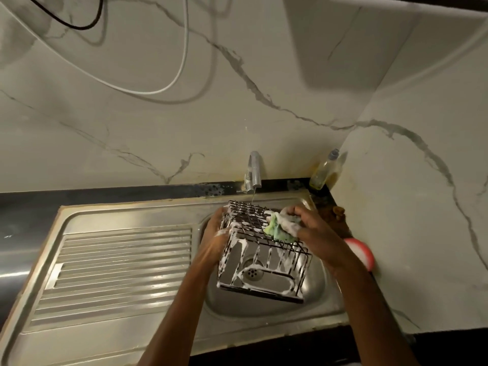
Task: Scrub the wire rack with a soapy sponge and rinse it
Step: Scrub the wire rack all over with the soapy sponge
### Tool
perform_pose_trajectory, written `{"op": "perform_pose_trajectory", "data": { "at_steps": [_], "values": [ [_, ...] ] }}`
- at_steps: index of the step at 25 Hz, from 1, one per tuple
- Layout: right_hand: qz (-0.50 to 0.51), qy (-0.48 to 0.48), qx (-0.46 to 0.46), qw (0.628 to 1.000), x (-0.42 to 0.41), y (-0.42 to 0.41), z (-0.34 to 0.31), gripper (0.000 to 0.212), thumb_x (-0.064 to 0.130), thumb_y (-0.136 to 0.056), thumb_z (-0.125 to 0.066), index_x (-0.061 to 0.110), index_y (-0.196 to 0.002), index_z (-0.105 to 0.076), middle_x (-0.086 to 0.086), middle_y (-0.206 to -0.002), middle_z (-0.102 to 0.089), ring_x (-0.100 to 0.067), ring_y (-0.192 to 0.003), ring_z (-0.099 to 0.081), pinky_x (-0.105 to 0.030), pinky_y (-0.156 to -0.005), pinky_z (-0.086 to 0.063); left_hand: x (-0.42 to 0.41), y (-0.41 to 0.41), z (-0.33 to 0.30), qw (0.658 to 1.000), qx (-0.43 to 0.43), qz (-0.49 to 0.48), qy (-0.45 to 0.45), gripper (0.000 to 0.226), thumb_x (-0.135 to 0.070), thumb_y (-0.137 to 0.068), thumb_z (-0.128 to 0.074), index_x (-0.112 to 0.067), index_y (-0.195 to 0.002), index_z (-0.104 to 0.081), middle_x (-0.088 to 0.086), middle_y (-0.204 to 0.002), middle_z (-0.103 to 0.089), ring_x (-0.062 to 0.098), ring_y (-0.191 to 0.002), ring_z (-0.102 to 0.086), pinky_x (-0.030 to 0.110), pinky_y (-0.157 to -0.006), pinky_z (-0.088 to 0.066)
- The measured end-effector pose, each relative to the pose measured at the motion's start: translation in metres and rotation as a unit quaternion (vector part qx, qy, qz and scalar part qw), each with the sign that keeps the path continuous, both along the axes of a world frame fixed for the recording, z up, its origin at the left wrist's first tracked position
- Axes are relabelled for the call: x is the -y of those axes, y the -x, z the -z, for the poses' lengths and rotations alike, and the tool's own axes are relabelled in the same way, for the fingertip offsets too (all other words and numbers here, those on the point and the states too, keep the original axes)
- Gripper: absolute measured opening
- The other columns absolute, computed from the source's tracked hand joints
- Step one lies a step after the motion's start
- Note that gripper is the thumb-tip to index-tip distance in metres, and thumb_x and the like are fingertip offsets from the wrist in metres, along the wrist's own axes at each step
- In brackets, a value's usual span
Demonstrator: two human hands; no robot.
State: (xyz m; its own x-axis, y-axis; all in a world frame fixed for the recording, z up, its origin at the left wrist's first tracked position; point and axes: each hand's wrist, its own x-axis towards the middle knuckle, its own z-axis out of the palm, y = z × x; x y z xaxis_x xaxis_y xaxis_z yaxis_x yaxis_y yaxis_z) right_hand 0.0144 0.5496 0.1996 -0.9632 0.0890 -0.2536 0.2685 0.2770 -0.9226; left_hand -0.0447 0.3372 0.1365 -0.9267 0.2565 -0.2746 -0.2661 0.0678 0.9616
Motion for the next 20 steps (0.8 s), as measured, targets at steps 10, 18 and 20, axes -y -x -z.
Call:
{"op": "perform_pose_trajectory", "data": {
  "at_steps": [10, 18, 20],
  "values": [
    [0.092, 0.153, 0.099, 0.979, -0.011, 0.008, 0.033, 0.024, 0.001, -0.096, -0.052, 0.014, -0.113, -0.063, -0.015, -0.116, -0.064, -0.026, -0.093, -0.063, -0.031, -0.063, -0.050, 0.003, 0.023, -0.024, 0.989, 0.118, 0.046, -0.074, 0.040, 0.011, -0.103, -0.039, -0.012, -0.131, -0.056, 0.008, -0.127, -0.064, 0.010, -0.099, -0.066, 0.012, -0.075, -0.052],
    [0.390, 0.095, 0.054, 0.914, 0.014, -0.004, 0.074, 0.016, 0.003, -0.092, -0.051, 0.009, -0.098, -0.064, -0.013, -0.089, -0.066, -0.023, -0.072, -0.056, -0.033, -0.062, -0.042, -0.005, -0.011, 0.019, 0.889, 0.311, -0.146, -0.302, 0.061, -0.051, -0.096, -0.061, 0.004, -0.123, -0.063, 0.030, -0.125, -0.066, 0.039, -0.097, -0.075, 0.050, -0.086, -0.060],
    [0.424, 0.049, 0.011, 0.904, 0.027, -0.007, 0.076, 0.020, -0.001, -0.091, -0.048, 0.011, -0.101, -0.060, -0.010, -0.095, -0.064, -0.021, -0.074, -0.057, -0.031, -0.059, -0.041, -0.008, -0.027, 0.017, 0.873, 0.348, -0.101, -0.327, 0.067, -0.064, -0.095, -0.052, 0.000, -0.094, -0.073, 0.025, -0.100, -0.071, 0.037, -0.088, -0.072, 0.046, -0.085, -0.055]
  ]
}}
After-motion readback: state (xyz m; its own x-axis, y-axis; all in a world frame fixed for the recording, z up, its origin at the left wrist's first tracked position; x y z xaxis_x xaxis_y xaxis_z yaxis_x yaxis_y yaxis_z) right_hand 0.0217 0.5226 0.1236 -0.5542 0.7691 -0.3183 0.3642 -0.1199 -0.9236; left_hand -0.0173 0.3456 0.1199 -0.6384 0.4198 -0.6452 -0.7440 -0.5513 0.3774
